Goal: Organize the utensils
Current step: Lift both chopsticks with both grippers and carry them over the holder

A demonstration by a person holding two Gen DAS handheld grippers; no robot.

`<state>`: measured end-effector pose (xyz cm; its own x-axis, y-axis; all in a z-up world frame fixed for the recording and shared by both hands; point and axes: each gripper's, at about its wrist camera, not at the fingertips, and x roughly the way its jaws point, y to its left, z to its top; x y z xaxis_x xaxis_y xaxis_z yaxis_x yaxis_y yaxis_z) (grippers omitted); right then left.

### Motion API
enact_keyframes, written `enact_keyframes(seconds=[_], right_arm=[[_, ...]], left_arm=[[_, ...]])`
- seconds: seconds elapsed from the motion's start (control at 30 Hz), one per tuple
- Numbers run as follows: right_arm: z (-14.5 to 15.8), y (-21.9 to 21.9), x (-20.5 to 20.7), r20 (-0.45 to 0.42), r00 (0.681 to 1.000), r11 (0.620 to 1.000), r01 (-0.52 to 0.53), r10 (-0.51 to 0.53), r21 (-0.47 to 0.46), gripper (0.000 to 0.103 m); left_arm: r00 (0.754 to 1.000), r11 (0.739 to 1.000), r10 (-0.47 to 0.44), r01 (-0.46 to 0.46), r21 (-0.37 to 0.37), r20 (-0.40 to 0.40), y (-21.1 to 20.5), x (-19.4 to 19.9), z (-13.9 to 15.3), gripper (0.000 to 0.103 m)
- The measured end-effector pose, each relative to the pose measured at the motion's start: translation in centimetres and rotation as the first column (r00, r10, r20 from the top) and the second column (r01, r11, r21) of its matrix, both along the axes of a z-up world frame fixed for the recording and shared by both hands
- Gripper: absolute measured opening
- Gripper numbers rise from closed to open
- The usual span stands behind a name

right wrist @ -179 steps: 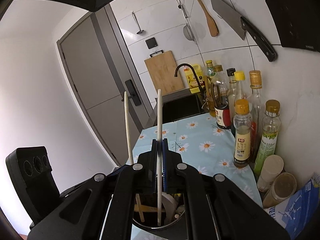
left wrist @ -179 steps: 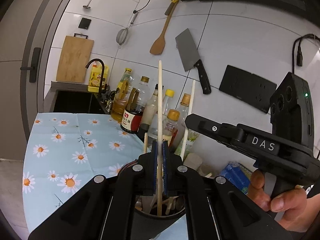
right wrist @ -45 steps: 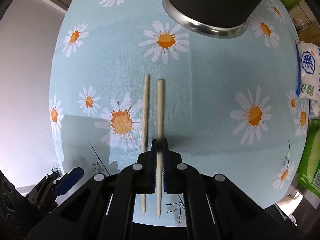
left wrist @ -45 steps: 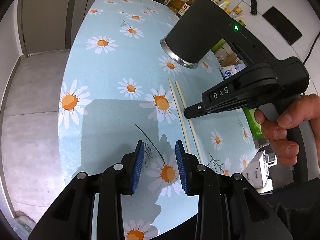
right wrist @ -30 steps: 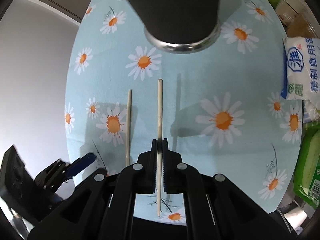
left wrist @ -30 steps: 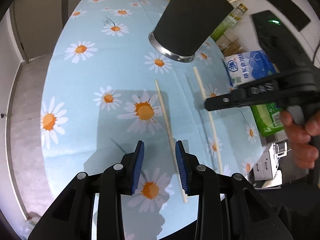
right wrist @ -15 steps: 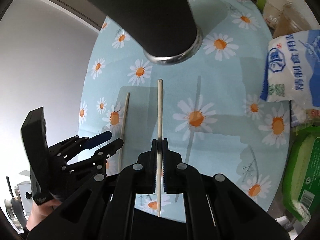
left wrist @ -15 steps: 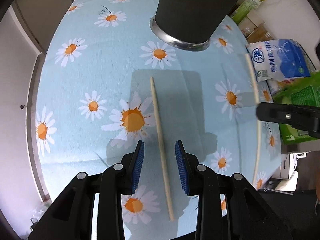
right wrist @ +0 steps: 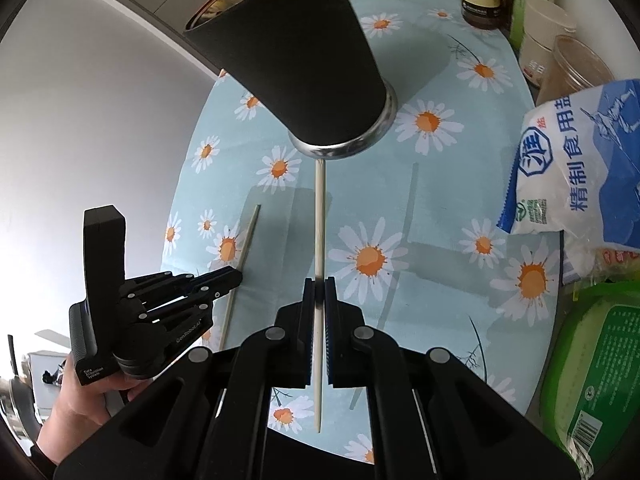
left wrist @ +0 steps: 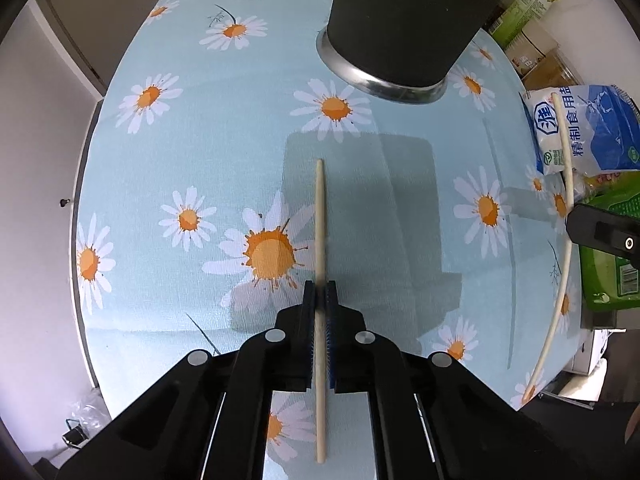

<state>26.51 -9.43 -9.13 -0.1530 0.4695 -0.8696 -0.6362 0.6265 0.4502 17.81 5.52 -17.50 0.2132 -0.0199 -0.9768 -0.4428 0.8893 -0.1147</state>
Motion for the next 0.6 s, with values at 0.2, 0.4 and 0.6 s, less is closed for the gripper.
enact_keyframes(seconds=[0.2, 0.4, 0.6], right_arm=[[-0.3, 0.6, -0.1, 0.01, 1.0, 1.0, -0.013, 0.013, 0.001, 0.005], [0.0, 0.9, 0.3, 0.025, 0.999, 1.0, -0.02, 0.02, 0.001, 0.005], [0.8, 1.1, 0.3, 0.042, 0.998, 0.998, -0.054, 0.053, 0.03, 0.005]], left_arm=[[0.999, 0.999, 0.032, -0.031, -0.022, 0.034, 0.2, -0.6, 0.1, 0.004], [0.993, 0.997, 0.063, -0.059, -0.043, 0.102, 0.0, -2.1, 2.1, 0.004], [0.979, 0.998, 0.066, -0.062, -0.031, 0.193, -1.0, -2.6, 5.1, 0.004]])
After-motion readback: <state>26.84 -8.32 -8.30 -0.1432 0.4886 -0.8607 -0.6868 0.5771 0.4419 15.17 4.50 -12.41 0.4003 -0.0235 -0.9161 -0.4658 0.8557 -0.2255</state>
